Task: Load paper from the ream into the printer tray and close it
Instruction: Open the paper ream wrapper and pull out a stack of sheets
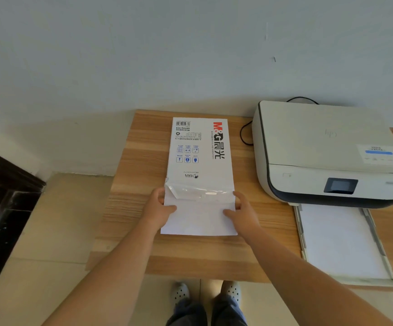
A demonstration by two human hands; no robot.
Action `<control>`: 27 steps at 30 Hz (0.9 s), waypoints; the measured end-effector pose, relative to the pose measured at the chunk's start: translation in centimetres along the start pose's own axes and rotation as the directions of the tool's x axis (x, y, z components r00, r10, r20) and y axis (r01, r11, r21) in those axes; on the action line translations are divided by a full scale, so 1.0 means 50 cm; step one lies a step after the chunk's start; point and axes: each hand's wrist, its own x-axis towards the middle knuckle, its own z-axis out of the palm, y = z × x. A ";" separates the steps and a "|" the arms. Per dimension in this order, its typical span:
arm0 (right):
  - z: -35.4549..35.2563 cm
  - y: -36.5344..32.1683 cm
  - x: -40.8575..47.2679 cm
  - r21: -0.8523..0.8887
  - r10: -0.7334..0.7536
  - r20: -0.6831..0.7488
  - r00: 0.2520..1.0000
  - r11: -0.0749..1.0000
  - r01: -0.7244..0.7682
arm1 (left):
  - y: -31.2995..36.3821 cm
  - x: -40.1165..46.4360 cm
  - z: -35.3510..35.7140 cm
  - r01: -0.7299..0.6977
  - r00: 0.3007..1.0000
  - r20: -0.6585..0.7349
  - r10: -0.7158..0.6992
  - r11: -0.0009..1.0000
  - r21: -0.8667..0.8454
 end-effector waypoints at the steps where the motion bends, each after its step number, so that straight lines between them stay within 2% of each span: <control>1: 0.002 -0.001 -0.001 -0.003 -0.001 0.002 1.000 1.000 0.001 | -0.001 0.000 -0.001 -0.006 1.000 0.006 0.006 1.000 0.019; 7: 0.010 0.015 -0.018 0.009 0.023 -0.002 1.000 1.000 -0.023 | -0.026 -0.004 -0.009 -0.014 1.000 0.002 0.014 0.998 0.067; 12: 0.009 0.022 -0.032 0.056 0.021 0.008 1.000 0.998 -0.021 | -0.034 -0.014 -0.011 -0.001 1.000 0.005 0.001 1.000 0.026; 16: 0.010 0.013 -0.024 0.100 -0.008 0.016 1.000 0.995 0.006 | -0.028 -0.022 -0.005 0.030 0.999 0.013 -0.029 0.997 -0.072; 19: 0.012 0.011 -0.012 0.090 -0.005 0.019 1.000 0.996 0.003 | -0.028 -0.021 0.006 0.040 0.999 0.022 -0.040 0.998 -0.043; 24: 0.011 0.017 -0.001 0.099 0.010 0.036 0.999 0.995 -0.013 | -0.032 -0.014 0.022 0.100 0.993 -0.049 -0.106 0.990 -0.100; 27: 0.003 0.023 -0.001 0.099 0.008 0.057 0.998 0.995 -0.014 | -0.031 -0.020 0.027 0.123 0.990 -0.064 -0.128 0.990 -0.074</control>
